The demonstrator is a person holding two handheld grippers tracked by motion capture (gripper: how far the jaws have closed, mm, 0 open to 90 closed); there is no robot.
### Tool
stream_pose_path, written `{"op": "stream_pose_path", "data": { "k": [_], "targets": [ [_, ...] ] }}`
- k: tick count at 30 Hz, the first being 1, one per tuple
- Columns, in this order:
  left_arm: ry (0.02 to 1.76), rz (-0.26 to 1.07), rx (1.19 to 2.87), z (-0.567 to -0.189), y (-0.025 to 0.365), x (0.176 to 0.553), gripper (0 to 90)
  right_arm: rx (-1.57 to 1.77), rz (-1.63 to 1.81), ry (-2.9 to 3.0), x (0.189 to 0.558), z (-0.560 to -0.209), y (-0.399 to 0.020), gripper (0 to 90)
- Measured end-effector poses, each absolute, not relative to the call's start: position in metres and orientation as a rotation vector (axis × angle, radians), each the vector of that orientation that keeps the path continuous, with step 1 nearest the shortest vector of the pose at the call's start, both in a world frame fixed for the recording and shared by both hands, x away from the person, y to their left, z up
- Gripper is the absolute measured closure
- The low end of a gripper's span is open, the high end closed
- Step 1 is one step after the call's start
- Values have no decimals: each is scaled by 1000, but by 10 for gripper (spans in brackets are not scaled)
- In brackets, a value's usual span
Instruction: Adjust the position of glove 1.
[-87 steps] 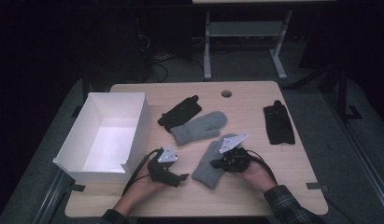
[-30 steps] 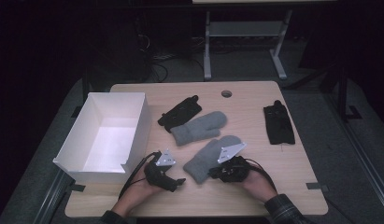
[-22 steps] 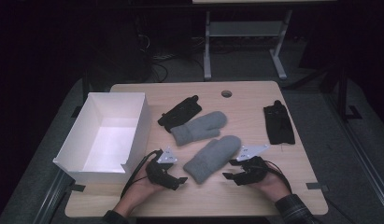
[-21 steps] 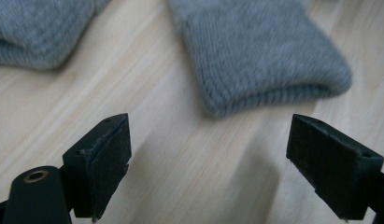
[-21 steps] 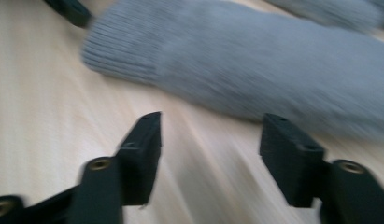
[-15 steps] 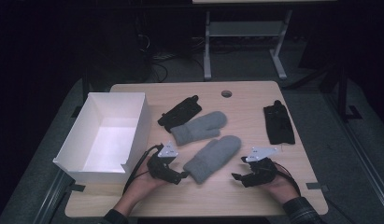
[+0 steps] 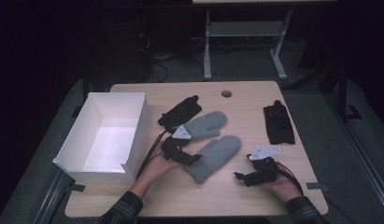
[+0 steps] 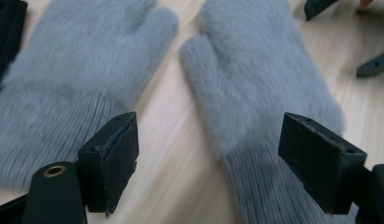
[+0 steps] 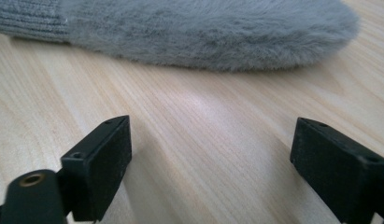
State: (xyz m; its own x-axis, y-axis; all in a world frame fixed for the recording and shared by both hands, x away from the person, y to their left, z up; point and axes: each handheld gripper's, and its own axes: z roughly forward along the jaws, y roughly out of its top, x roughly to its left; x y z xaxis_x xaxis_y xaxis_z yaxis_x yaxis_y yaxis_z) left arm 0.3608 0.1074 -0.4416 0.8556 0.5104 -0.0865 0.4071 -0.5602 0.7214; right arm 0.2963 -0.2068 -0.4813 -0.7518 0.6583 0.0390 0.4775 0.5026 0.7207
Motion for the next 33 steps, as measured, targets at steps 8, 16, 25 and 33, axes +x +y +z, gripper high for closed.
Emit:
{"op": "stream_pose_path", "data": {
  "k": [8, 16, 25, 33],
  "targets": [
    [661, 189, 2242, -446, 91, 372, 255, 967, 1089, 2505, 296, -481, -207, 121],
    [667, 175, 2285, -456, 83, 376, 367, 975, 1090, 2503, 296, -481, -206, 119],
    [694, 28, 2275, -465, 82, 376, 584, 973, 1089, 2502, 296, -481, -206, 118],
    [663, 26, 2293, -459, 82, 374, 823, 982, 1090, 2501, 296, -481, -205, 117]
  ]
}}
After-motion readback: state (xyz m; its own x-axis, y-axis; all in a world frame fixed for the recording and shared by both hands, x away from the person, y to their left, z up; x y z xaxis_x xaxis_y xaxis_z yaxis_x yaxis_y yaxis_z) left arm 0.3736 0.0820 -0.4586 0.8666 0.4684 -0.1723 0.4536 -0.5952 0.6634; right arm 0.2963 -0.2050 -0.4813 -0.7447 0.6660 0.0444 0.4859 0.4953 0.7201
